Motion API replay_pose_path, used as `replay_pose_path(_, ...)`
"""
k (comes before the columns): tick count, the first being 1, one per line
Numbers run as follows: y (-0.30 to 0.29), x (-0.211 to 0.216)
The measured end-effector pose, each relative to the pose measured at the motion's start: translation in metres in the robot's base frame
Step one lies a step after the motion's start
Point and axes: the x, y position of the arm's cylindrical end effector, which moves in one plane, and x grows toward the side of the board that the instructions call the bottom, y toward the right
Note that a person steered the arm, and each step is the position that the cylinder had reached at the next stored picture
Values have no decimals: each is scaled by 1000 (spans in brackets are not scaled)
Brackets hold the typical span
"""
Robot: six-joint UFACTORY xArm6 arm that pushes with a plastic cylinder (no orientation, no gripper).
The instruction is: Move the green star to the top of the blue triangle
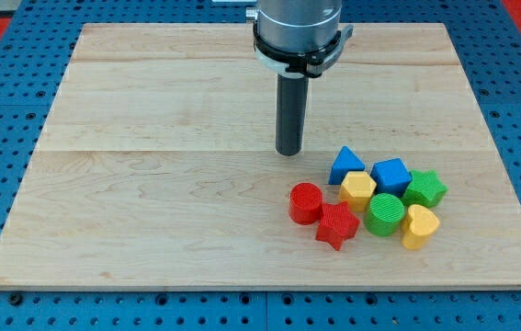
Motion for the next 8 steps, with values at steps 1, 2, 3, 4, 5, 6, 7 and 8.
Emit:
replay_pose_path(1, 2, -4)
replay_pose_path(2, 12, -39)
replay_pose_path(3, 49, -58)
replay_pose_path(4, 119, -43)
replay_pose_path(5, 192, -12)
replay_pose_path(6, 306, 17)
replay_pose_path(7, 314, 37)
replay_pose_path(8, 313, 54)
